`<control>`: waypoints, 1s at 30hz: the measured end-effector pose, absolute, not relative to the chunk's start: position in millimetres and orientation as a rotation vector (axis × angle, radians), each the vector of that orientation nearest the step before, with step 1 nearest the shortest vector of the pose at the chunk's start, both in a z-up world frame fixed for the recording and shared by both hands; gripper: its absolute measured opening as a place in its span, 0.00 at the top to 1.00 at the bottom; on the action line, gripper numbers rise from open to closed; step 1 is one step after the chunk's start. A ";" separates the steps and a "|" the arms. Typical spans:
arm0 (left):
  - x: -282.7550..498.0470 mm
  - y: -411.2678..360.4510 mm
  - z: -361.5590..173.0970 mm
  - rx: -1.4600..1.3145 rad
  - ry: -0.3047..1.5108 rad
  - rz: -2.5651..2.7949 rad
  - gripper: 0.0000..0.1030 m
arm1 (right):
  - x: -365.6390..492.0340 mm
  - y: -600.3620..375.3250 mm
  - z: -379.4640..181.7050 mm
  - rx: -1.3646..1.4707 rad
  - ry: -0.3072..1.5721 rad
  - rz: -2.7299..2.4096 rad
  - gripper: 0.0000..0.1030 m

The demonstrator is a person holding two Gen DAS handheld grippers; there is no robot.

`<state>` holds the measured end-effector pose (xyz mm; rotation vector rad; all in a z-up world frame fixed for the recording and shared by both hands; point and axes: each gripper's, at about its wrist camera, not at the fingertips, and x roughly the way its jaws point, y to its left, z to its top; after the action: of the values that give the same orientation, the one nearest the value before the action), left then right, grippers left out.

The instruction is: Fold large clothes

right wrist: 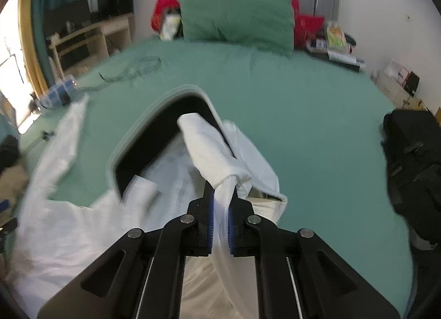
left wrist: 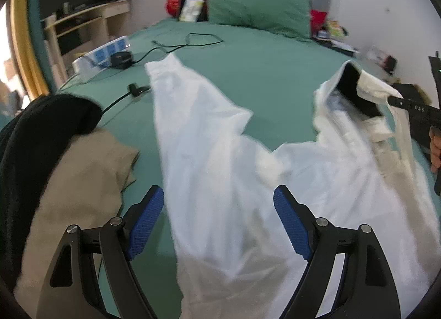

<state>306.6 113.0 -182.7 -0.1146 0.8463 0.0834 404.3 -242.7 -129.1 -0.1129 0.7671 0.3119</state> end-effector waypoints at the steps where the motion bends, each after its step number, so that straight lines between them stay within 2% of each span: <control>1: 308.7 113.1 -175.7 -0.097 0.839 0.077 0.18 | 393.8 -239.4 -116.0 -0.107 0.747 0.329 0.92; 4: 314.6 117.4 -153.8 -0.032 0.773 0.105 0.18 | 364.5 -218.7 -86.8 -0.090 0.700 0.406 0.92; 7: 315.0 134.0 -143.3 -0.080 0.759 0.135 0.18 | 338.5 -182.6 -78.7 -0.093 0.684 0.489 0.92; 14: 305.3 162.6 -155.8 -0.150 0.787 0.141 0.18 | 303.9 -99.9 -135.5 -0.106 0.823 0.679 0.91; 16: 305.2 170.4 -160.7 -0.200 0.815 0.116 0.18 | 298.7 -86.9 -156.8 -0.144 0.887 0.695 0.86; 17: 305.5 172.7 -161.5 -0.215 0.823 0.108 0.18 | 297.8 -82.0 -166.1 -0.167 0.925 0.702 0.72; 18: 305.7 173.9 -161.4 -0.229 0.828 0.098 0.18 | 297.6 -81.1 -173.6 -0.181 0.954 0.710 0.50; 20: 307.0 172.5 -159.3 -0.241 0.828 0.078 0.18 | 289.6 -83.0 -182.5 -0.197 0.992 0.726 0.31; 25: 312.4 151.5 -157.6 -0.211 0.827 -0.007 0.18 | 270.9 -113.6 -169.9 -0.202 0.971 0.729 0.30; 30: 324.8 121.5 -170.0 -0.171 0.854 -0.104 0.18 | 280.5 -194.0 -163.9 -0.184 0.959 0.465 0.30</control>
<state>324.8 121.5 -170.0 -0.1707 0.8536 -0.1038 280.5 -194.0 -163.9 -0.1836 0.9591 0.4653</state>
